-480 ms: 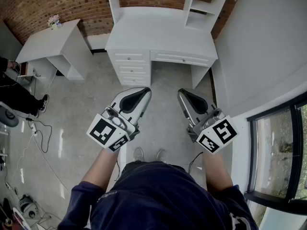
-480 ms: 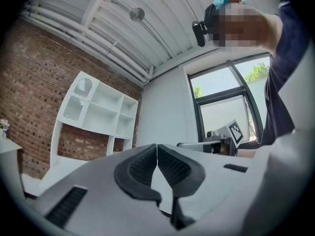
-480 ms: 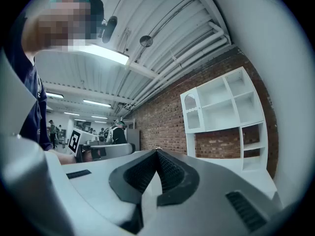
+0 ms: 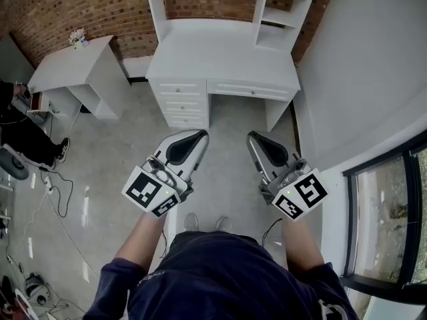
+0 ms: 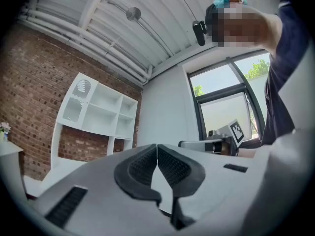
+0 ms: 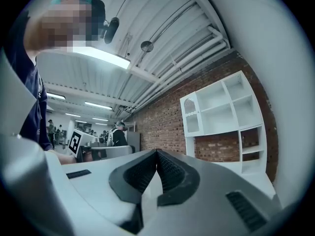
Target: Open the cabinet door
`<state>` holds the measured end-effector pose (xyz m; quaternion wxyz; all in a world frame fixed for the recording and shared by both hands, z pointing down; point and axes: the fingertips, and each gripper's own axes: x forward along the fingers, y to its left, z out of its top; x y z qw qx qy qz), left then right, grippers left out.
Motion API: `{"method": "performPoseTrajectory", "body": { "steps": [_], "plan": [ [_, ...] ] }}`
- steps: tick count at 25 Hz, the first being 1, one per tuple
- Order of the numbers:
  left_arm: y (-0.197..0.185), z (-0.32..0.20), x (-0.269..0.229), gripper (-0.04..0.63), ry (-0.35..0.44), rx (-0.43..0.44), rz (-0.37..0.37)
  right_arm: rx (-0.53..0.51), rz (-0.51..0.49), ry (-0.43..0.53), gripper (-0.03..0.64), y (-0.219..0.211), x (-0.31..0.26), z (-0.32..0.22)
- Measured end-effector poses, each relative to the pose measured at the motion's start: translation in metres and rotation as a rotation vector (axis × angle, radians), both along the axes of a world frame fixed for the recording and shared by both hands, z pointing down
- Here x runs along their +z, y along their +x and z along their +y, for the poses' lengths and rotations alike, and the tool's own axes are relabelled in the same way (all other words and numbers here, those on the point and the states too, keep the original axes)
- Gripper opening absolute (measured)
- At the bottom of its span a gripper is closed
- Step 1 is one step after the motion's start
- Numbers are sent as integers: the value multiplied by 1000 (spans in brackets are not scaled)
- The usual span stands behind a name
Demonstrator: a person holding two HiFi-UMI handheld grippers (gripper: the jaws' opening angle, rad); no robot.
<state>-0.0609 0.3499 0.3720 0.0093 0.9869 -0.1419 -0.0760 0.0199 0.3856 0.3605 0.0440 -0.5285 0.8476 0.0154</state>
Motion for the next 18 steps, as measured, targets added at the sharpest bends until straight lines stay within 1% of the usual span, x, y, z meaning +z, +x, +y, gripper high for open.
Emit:
{"method": "performPoseTrajectory", "body": {
  "steps": [9, 14, 18],
  "plan": [
    [20, 10, 7, 9, -6, -58, -5, -54, -3, -15, 17, 21, 12, 9],
    [25, -1, 8, 9, -8, -88, -10, -73, -2, -14, 17, 32, 12, -1],
    [30, -21, 11, 9, -14, -106, 1, -79, 3, -16, 17, 43, 14, -19]
  ]
}}
